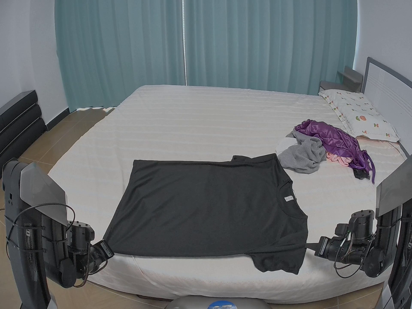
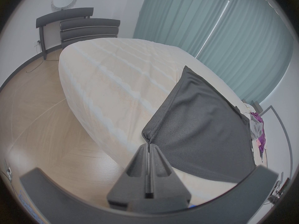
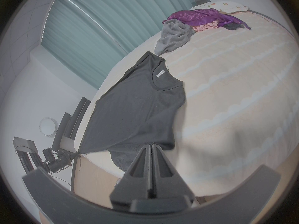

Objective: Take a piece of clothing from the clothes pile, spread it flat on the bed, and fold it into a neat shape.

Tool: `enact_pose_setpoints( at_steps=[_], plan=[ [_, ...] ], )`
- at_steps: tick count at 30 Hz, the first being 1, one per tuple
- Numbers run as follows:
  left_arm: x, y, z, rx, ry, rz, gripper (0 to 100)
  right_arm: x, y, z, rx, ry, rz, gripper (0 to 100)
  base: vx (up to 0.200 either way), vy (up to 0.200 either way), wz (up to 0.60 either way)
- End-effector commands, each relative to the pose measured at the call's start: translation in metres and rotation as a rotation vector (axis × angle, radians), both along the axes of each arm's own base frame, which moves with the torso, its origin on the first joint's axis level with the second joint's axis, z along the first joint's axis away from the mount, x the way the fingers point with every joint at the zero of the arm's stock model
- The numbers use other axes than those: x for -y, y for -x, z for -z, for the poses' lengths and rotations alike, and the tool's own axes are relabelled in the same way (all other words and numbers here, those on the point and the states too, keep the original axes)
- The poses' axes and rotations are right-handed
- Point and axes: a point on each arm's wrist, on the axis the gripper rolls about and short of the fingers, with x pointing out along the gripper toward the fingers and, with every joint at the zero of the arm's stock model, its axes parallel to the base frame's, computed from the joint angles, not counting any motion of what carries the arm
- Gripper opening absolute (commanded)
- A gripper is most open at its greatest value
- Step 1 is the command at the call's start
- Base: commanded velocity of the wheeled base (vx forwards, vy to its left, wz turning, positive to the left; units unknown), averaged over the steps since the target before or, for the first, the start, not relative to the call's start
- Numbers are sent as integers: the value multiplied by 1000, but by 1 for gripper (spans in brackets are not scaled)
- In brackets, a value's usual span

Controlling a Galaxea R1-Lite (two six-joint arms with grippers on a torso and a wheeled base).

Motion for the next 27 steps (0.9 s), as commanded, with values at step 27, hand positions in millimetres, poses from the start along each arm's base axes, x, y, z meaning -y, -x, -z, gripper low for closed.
enact_pose_setpoints(
  at_steps=[27],
  plan=[
    [-12, 24, -22, -50, -133, 80, 0, 11, 50, -43, -140, 74, -75, 0, 0, 0, 0]
  ],
)
